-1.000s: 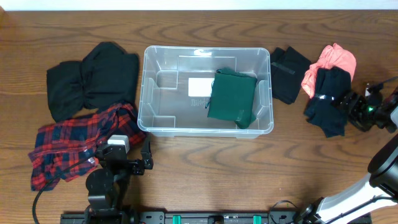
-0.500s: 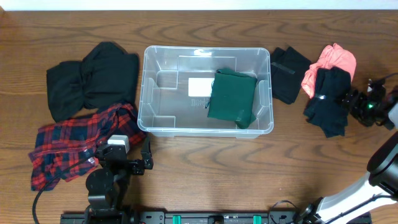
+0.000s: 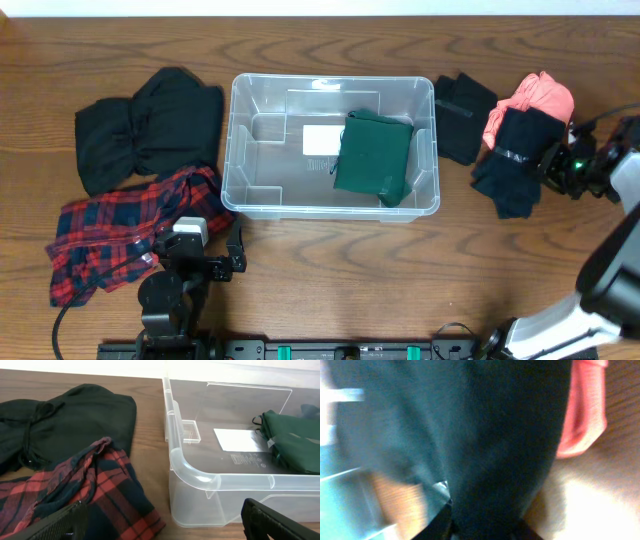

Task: Pack container
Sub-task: 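Place the black cloth into the bin left of the green cloth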

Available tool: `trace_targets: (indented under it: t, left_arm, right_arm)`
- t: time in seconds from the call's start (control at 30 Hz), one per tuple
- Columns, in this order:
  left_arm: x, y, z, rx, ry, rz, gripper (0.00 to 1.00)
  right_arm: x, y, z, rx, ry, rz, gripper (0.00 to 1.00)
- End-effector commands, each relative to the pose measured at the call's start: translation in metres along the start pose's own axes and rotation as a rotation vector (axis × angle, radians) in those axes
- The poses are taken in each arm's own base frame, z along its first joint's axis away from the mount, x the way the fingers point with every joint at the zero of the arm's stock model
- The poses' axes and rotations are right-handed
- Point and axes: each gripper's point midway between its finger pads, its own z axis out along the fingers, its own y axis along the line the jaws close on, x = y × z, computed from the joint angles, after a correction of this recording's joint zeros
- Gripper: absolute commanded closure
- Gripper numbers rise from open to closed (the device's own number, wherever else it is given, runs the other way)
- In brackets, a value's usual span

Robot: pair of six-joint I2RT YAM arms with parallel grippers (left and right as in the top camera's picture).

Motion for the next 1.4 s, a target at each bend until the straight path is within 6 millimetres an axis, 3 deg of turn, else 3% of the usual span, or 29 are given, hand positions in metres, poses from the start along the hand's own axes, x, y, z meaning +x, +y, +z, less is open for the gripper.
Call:
trace_targets:
  t: [0.0,0.13,0.27,0.37,0.47,0.63,0.87,1.1,1.17,1.23,1.33,1.37]
  left_arm:
    - [0.010,0.001,0.003,-0.004,0.025,0.006,0.02]
    - [0.010,0.001,0.003,-0.004,0.025,0.006,0.02]
    - [0.010,0.001,0.003,-0.004,0.025,0.006,0.02]
    - [0.010,0.001,0.003,-0.004,0.025,0.006,0.02]
    - [0.010,0.001,0.003,-0.004,0.025,0.006,0.02]
    - [0.010,0.001,0.003,-0.004,0.025,0.006,0.02]
    - [0.010,0.001,0.003,-0.004,0.025,0.006,0.02]
    - [0.010,0.001,0.003,-0.004,0.025,0.006,0.02]
    - [0.010,0.001,0.003,-0.004,0.025,0.006,0.02]
    - [0.010,0.001,0.003,-0.004,0.025,0.006,0.02]
    - [0.010,0.001,0.003,-0.004,0.025,0.006,0.02]
    - [0.010,0.001,0.003,-0.004,0.025,0.006,0.02]
  right_arm:
    - [-0.009,0.080,-0.060,-0.171,-0.137,-0.125,0.85]
    - [0.012,0.156,-0.114,-0.272,-0.244,-0.283,0.88]
    - [0.044,0.220,-0.148,-0.375,-0.295,-0.393,0.88]
    - [0.069,0.266,-0.158,-0.479,-0.294,-0.459,0.90]
    - [0.094,0.310,-0.155,-0.585,-0.241,-0.488,0.91]
    - [0.131,0.355,-0.113,-0.605,-0.125,-0.463,0.91]
    - [0.190,0.407,-0.020,-0.613,0.051,-0.425,0.93]
    - [0.225,0.418,0.067,-0.588,0.134,-0.388,0.91]
    - [0.231,0.410,0.087,-0.557,0.160,-0.383,0.84]
    - [0.234,0.398,0.103,-0.518,0.183,-0.381,0.67]
    - [0.227,0.396,0.100,-0.536,0.171,-0.459,0.52]
    - [0.223,0.398,0.094,-0.557,0.163,-0.489,0.42]
